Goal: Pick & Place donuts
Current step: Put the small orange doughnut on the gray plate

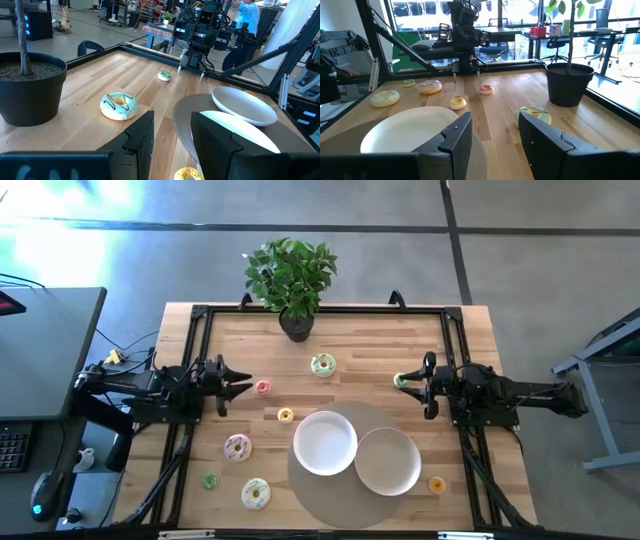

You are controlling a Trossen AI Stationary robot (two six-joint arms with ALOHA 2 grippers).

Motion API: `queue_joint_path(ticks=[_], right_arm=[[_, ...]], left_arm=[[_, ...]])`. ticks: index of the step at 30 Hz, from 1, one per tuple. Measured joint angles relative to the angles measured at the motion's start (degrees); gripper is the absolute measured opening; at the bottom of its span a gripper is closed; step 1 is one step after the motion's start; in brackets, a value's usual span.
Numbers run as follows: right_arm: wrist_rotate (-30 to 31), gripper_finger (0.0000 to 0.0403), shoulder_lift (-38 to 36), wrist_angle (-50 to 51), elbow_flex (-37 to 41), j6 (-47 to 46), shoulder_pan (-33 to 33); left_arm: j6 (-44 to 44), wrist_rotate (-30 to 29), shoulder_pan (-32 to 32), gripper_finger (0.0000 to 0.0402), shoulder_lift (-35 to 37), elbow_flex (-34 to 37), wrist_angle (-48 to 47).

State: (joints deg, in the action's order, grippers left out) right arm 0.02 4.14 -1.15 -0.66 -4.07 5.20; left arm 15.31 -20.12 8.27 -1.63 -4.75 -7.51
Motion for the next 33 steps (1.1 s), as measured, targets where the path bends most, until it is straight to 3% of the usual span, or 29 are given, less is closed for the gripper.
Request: queue_joint_path(ticks=[9,16,27,33], right_arm=[[-0.01,0.0162,0.01,0.00,0.01,0.08,0.00],[0.58,0.0159,0.00,-0.26,0.01,9.01,0.01],[0.60,0.0162,0.01,-0.72,0.01,5.85,0.00],[0.84,0.0158,0.01,-2.95,0.01,-4.53,0.01]], left_arm=[[0.00,0.00,0.00,0.0129,0.01,0.02,0.00],[0.00,0.00,0.00,0.0129,0.00,0.02,0.00],[0.00,0.00,0.00,0.0129,0.02,0.01,0.00],[0.00,0.00,0.00,0.0129,0.01,0.00,0.00]])
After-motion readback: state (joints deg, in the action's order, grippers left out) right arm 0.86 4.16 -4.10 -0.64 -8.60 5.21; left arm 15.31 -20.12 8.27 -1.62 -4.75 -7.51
